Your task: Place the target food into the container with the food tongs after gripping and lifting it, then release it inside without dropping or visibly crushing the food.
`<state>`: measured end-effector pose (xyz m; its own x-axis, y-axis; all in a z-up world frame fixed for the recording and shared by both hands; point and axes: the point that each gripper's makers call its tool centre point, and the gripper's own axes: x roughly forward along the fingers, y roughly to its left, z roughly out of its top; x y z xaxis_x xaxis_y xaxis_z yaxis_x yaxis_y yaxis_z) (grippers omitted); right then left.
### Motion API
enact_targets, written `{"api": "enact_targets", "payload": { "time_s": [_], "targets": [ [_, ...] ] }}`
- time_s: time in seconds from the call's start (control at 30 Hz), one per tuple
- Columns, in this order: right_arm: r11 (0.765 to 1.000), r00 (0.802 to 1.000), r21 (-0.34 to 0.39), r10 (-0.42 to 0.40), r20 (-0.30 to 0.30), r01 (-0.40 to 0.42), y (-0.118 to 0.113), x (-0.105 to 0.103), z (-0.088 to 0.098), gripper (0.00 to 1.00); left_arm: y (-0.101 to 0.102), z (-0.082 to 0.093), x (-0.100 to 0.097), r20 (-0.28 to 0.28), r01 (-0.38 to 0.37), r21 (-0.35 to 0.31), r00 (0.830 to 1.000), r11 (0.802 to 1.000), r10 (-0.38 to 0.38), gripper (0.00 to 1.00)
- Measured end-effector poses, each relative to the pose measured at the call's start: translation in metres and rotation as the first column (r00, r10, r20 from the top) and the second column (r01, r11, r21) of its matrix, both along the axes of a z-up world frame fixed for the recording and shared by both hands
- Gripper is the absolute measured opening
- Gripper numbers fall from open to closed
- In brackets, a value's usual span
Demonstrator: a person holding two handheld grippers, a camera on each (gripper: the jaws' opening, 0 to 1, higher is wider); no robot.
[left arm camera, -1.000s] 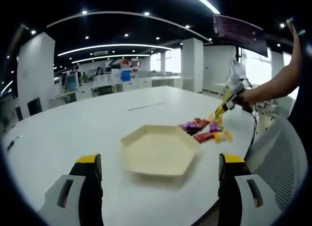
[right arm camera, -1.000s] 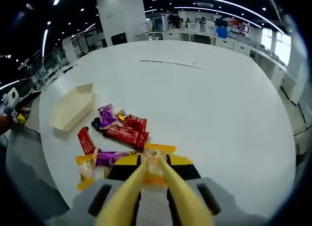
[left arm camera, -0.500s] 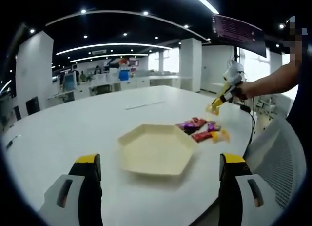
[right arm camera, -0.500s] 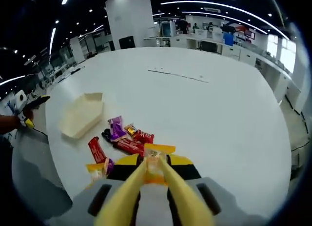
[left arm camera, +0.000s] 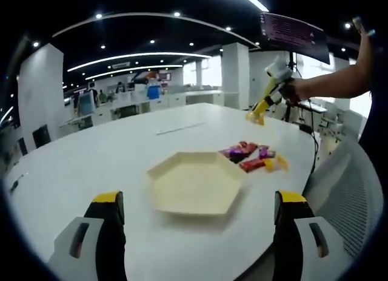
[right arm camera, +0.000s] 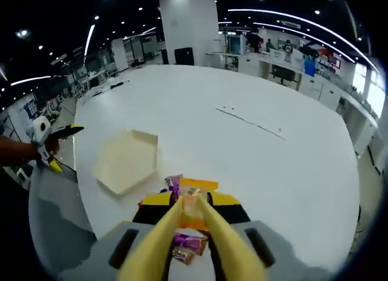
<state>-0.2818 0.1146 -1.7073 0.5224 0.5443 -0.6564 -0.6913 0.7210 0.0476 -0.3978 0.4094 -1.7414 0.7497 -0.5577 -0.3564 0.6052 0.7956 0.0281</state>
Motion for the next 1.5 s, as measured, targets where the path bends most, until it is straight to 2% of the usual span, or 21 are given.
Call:
{"api": "enact_targets", "payload": {
  "time_s": [0.17,0.43,0.6,0.8,0.87,0.97,1.03,1.13,1.33,1.43,1.5],
  "targets": [
    [0.997,0.997,0.020,0.079,0.008,-0.079,0.044,0.004,0.019,0.20,-0.001,0.001,0.000,0.002,-0.001,-0.005,1.000,1.000,0.001,0.99],
    [0.974,0.974,0.006,0.228,0.014,-0.228,0.120,0.012,0.037,0.20,-0.002,-0.002,-0.001,-0.005,0.008,0.017,1.000,1.000,-0.008,0.99],
    [0.954,0.954,-0.008,0.299,0.012,-0.299,0.162,0.009,0.036,0.20,-0.005,-0.002,-0.002,0.000,0.019,0.029,1.000,0.999,-0.019,0.99],
    [0.929,0.929,-0.015,0.369,-0.020,-0.369,0.209,0.007,0.023,0.20,-0.004,-0.003,-0.001,-0.001,0.013,0.024,1.000,1.000,-0.013,0.99],
    [0.921,0.922,-0.042,0.387,-0.020,-0.387,0.217,0.012,0.020,0.20,-0.005,-0.004,-0.001,0.001,0.017,0.034,1.000,0.999,-0.017,0.99],
    [0.919,0.919,-0.037,0.392,-0.034,-0.393,0.226,0.015,0.019,0.21,-0.007,-0.006,-0.003,0.002,0.028,0.051,1.000,0.998,-0.028,0.98],
    [0.911,0.912,-0.043,0.409,-0.019,-0.410,0.230,0.016,0.020,0.21,-0.006,-0.005,-0.003,0.007,0.026,0.058,1.000,0.998,-0.026,0.98],
    [0.917,0.917,-0.004,0.398,-0.036,-0.399,0.234,0.015,0.022,0.22,-0.004,-0.005,-0.002,0.005,0.017,0.052,1.000,0.998,-0.017,0.97],
    [0.899,0.899,-0.008,0.438,0.000,-0.438,0.231,0.010,0.022,0.24,-0.004,-0.006,-0.002,-0.004,0.015,0.050,1.000,0.999,-0.015,0.97],
    [0.896,0.896,-0.009,0.443,-0.001,-0.443,0.227,0.009,0.021,0.25,-0.005,-0.006,-0.002,-0.006,0.016,0.046,1.000,0.999,-0.016,0.97],
    [0.896,0.895,-0.013,0.445,0.019,-0.445,0.225,0.012,0.020,0.25,-0.005,-0.007,-0.002,-0.010,0.018,0.049,1.000,0.999,-0.018,0.97]
  ]
}}
